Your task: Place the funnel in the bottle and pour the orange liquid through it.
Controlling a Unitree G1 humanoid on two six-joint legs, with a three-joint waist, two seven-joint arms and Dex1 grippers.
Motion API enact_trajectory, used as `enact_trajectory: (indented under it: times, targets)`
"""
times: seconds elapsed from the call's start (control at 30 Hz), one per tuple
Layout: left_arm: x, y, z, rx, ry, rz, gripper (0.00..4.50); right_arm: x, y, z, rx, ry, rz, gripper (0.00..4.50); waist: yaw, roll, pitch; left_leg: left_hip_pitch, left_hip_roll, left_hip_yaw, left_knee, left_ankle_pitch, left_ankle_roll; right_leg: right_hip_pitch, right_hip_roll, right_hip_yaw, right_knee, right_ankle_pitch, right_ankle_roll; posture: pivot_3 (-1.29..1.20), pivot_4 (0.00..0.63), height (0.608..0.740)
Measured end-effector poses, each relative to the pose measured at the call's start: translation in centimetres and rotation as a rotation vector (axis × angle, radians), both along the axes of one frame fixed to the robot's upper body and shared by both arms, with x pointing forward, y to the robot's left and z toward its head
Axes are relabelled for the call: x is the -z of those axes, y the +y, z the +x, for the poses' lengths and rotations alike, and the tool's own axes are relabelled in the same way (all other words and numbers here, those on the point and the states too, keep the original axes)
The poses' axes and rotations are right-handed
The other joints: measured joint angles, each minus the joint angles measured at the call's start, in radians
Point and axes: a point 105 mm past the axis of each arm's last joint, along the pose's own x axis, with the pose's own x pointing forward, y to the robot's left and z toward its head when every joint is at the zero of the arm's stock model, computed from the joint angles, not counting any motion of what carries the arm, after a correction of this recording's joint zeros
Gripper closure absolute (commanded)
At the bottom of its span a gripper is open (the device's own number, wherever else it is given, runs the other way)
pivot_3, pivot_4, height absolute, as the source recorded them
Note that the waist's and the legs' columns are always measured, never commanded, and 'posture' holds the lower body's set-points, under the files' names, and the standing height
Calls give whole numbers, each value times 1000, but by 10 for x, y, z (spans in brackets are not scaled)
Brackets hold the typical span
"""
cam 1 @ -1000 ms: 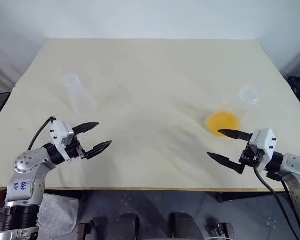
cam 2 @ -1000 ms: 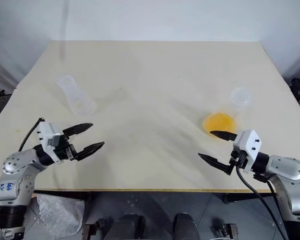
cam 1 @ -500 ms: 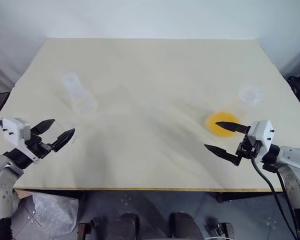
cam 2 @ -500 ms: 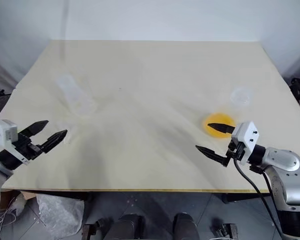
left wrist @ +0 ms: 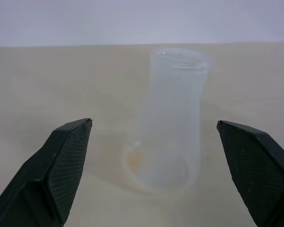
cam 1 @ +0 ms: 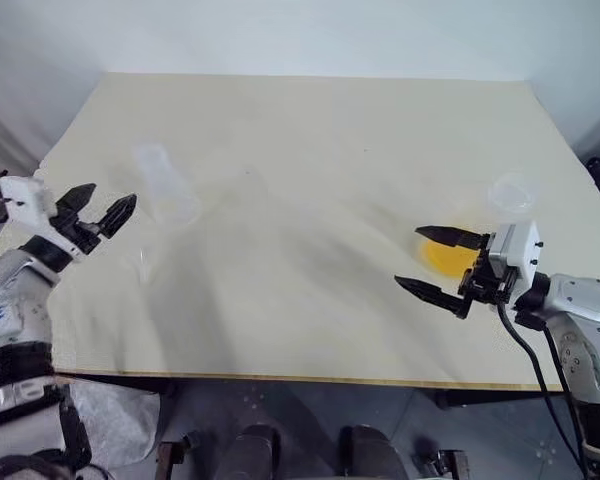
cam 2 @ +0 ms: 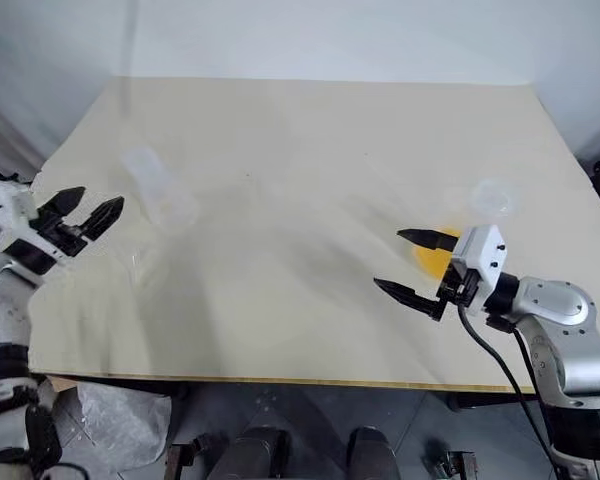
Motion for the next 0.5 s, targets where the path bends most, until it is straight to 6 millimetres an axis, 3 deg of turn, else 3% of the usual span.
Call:
enact_trajectory:
  times: [0.27, 0.5]
  targets:
    - [0, -26, 26, 105, 14, 48, 0, 0, 7, -10, -3, 2, -1, 14, -23, -2, 1, 0, -3, 0, 1, 0, 0, -1, 0, -2, 6, 0, 0, 0, 150, 740]
    - [-8, -29, 37, 98, -4, 65, 0, -1, 8, -10, 8, -7, 1, 14, -23, -3, 2, 0, -3, 0, 2, 0, 0, -2, -1, -3, 8, 0, 0, 0, 150, 740]
